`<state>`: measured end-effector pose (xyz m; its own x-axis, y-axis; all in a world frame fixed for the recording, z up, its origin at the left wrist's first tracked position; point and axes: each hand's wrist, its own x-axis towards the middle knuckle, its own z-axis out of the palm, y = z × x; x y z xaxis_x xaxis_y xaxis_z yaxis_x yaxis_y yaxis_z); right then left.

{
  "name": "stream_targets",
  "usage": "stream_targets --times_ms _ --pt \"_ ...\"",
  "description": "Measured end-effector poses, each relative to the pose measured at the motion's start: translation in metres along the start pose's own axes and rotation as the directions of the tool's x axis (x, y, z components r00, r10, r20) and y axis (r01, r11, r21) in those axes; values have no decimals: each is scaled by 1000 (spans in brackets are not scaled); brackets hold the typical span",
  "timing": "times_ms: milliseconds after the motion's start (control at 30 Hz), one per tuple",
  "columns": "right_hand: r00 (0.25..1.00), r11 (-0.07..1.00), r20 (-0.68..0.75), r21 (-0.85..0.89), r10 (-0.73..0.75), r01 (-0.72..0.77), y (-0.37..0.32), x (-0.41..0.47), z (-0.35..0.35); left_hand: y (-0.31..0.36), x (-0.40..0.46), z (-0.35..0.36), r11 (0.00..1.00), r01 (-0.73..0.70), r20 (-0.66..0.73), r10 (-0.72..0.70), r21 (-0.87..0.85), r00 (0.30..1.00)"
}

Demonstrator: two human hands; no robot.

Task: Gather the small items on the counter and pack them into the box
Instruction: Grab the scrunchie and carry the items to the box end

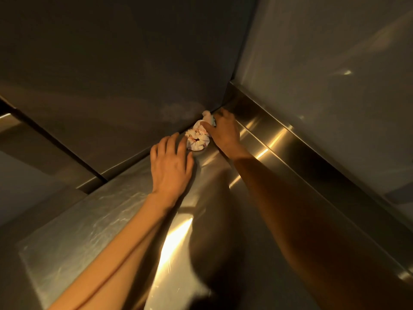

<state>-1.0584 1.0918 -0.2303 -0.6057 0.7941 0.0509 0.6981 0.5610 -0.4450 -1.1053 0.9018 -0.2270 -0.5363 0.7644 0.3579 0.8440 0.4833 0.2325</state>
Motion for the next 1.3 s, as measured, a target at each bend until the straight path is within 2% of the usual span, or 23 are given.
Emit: stream_targets --times_ms 267,433,633,800,1100,1300 --pt "994 954 27 281 102 -106 -10 -18 9 -6 -4 -3 999 36 0 -36 -23 999" --pt "997 929 -21 364 73 -61 -20 -43 5 -16 -9 -14 999 33 -27 -33 -32 999" --pt "989 930 -149 363 4 51 -35 -88 -27 -22 -17 -41 999 39 -61 -41 -31 997" --pt "972 953 -229 279 -54 119 -36 -142 -53 -13 -36 -67 997 8 -72 -14 -74 997" --pt "955 960 -295 269 9 74 -24 -272 -103 29 -104 -113 979 -117 -69 107 -168 992" --pt "940 965 -337 259 57 34 0 -379 -123 66 -165 -136 946 -214 -3 220 -243 975"
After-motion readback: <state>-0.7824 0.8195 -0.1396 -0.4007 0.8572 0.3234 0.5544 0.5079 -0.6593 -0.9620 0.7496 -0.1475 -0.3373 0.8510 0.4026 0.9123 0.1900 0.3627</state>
